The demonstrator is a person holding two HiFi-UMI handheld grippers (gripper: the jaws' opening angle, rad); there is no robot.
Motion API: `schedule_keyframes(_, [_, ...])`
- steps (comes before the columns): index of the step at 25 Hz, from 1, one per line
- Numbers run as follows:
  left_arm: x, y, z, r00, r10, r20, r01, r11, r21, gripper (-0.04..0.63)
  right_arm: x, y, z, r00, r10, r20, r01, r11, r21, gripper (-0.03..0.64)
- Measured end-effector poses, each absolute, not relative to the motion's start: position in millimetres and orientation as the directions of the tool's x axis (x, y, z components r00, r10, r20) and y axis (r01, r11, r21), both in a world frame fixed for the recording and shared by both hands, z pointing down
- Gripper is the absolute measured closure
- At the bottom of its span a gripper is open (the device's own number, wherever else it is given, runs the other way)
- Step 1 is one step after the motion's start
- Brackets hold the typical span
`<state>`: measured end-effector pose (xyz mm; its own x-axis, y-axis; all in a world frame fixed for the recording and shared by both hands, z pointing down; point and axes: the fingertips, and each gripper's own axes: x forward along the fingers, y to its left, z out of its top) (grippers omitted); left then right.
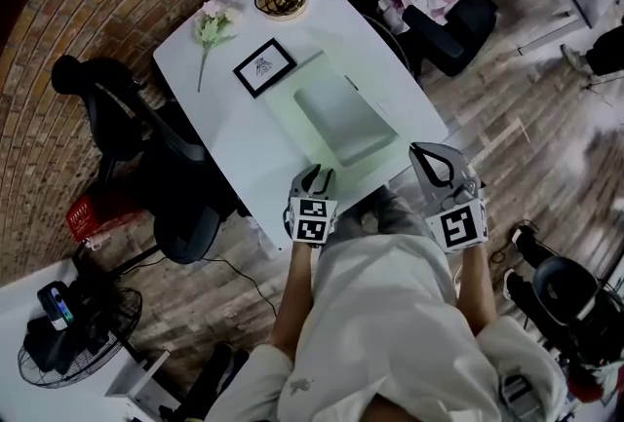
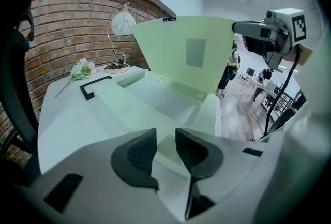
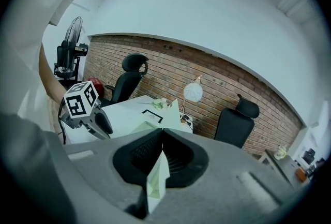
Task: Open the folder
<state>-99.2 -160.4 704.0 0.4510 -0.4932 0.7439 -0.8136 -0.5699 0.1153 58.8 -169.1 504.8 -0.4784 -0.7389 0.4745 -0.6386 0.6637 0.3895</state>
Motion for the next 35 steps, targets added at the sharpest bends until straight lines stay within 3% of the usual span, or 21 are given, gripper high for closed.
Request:
schedule_keyframes(14, [-98.3, -162.2, 700.5, 0.461, -0.494, 0.737, -0.808, -0.577, 0.118, 0.486, 94.8, -185.8, 496.1, -0.418, -0.819, 0.392, -0.725, 0.561, 0.399, 0.609])
schedule_keyframes(21, [-97.7, -161.6, 699.8, 0.463, -0.49, 0.739, -0.806, -0.58, 0.121, 0.488, 119.5, -188.0, 503.9, -0.328, -0.862, 0.386, -0.854, 0.446, 0.269, 0.609])
schedule_keyframes(25, [-99.9, -160.1, 702.3, 0.458, -0.486, 0.745, -0.808, -0.578, 0.119, 0.488, 124.7, -195.9, 495.6, -0.348, -0.884, 0.311, -0.838, 0.443, 0.319, 0.609])
schedule_keyframes(35, [-98.7, -161.9, 700.6, 0.462, -0.492, 0.738, -0.808, -0.576, 0.121, 0.488, 152.6, -195.2, 510.5, -0.245, -0.892, 0.38, -0.902, 0.354, 0.249, 0.609])
